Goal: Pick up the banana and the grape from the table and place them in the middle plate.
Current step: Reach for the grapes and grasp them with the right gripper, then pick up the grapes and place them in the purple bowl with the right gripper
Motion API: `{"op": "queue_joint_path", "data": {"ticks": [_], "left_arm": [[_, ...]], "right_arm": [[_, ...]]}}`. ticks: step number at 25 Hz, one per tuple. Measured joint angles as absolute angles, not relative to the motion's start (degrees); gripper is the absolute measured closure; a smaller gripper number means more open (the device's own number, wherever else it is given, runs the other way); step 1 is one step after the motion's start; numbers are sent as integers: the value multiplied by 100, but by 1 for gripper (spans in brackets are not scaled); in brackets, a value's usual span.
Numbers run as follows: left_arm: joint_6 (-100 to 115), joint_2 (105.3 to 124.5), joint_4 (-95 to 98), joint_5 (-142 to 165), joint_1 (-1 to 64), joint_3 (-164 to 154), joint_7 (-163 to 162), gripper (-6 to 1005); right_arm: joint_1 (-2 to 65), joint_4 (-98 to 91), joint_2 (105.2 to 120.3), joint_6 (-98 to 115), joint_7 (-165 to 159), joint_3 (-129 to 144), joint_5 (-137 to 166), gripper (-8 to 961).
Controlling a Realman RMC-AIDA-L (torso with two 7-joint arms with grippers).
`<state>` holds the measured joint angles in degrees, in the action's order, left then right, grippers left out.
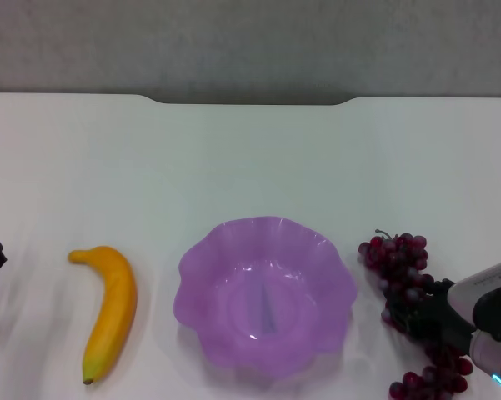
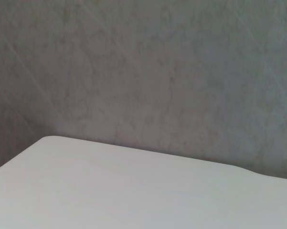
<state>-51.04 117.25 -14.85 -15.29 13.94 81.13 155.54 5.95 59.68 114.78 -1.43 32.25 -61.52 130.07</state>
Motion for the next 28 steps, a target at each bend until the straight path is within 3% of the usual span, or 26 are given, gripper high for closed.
{"op": "queue_joint_path", "data": {"ticks": [4, 28], "left_arm": [[-5127, 11725, -1486, -1529, 1396, 8113, 15551, 92], [-5151, 11725, -1485, -1529, 1373, 8112, 15542, 91]], "right_arm": [[598, 5973, 11479, -141, 3230, -6152, 13007, 432], [632, 5950, 11468, -57, 3270, -6089, 13024, 604]]}}
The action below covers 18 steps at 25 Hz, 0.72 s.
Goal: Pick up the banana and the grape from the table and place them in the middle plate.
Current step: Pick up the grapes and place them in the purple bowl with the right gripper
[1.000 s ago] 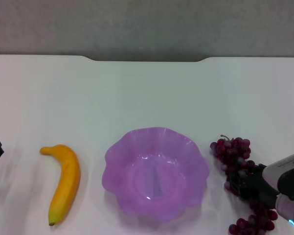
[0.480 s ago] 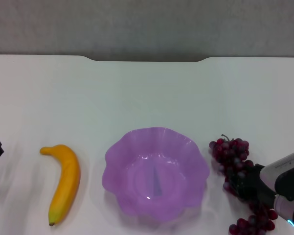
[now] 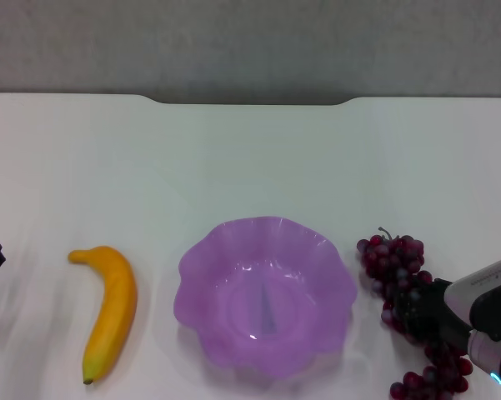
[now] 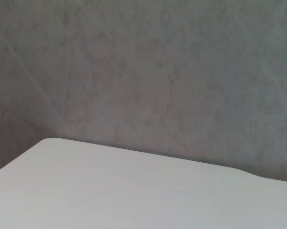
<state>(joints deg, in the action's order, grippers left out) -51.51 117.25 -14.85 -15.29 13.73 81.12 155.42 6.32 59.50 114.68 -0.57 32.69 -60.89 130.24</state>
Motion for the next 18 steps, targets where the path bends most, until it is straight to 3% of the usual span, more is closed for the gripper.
{"op": "queue_joint_path", "data": {"ticks": [11, 18], "left_arm": [[-5137, 11725, -1485, -1529, 1362, 8112, 15540, 92], [-5130, 11730, -1486, -1529, 1362, 8112, 15545, 91]], "right_arm": [[632, 5950, 11470, -57, 3270, -6091, 13039, 719], [632, 5950, 11470, -58, 3270, -6091, 13052, 729]]}}
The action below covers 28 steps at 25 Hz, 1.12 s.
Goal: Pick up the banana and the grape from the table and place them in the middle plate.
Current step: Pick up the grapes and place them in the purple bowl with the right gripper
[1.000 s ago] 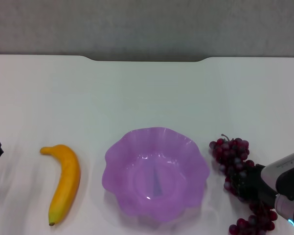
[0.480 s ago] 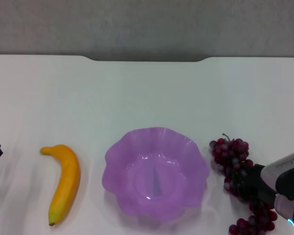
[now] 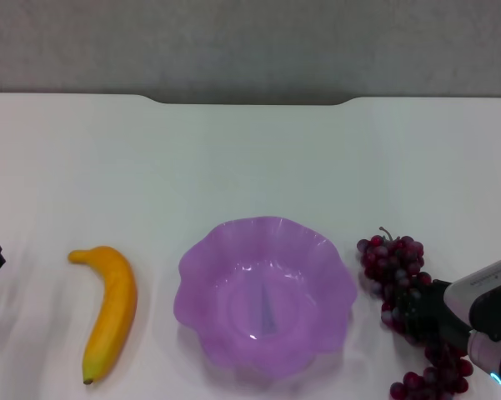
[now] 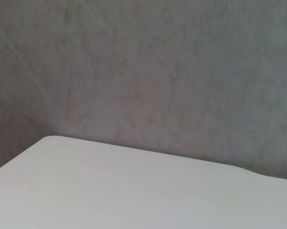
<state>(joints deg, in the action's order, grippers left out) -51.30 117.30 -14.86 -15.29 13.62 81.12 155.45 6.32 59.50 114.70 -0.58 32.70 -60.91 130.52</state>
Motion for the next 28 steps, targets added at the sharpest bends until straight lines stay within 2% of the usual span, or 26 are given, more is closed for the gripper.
{"op": "queue_joint_path", "data": {"ticks": [18, 28], "left_arm": [[-5139, 11734, -1485, -1529, 1362, 8112, 15548, 92], [-5113, 11734, -1485, -1529, 1366, 8112, 15548, 91]], "right_arm": [[506, 6204, 11446, 328, 3274, -6038, 13072, 740], [-26, 7183, 11436, 687, 3278, -6009, 13887, 747]]}}
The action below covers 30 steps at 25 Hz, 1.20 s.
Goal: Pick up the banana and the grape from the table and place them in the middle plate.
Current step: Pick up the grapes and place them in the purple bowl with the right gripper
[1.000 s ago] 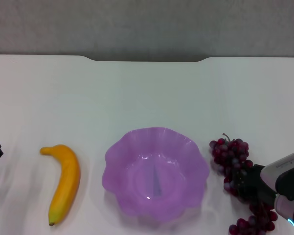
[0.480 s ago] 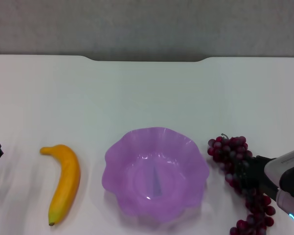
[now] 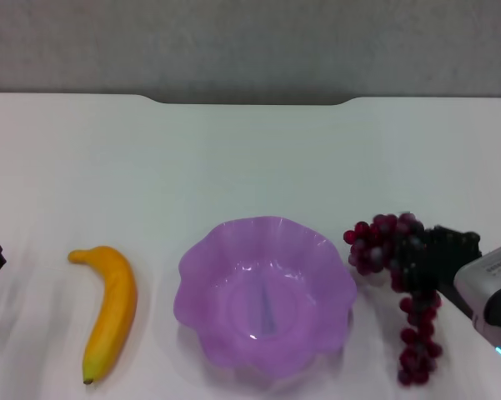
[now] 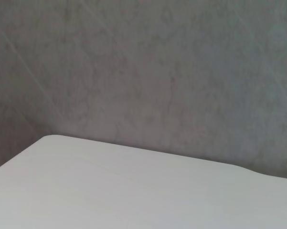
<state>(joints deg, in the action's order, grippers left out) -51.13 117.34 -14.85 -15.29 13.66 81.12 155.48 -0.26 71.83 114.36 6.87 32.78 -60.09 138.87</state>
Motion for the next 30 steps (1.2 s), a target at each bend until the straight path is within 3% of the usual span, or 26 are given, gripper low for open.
{"op": "queue_joint_path", "data": {"ticks": [10, 30], "left_arm": [[-5129, 11727, -1485, -1607, 1353, 8112, 15554, 91], [-5177, 11734, -1494, -1608, 1384, 8107, 15557, 92]], "right_arm": [[-197, 8090, 11430, 864, 3279, -5843, 14681, 750], [471, 8471, 11440, 824, 3266, -5246, 14847, 751]]}}
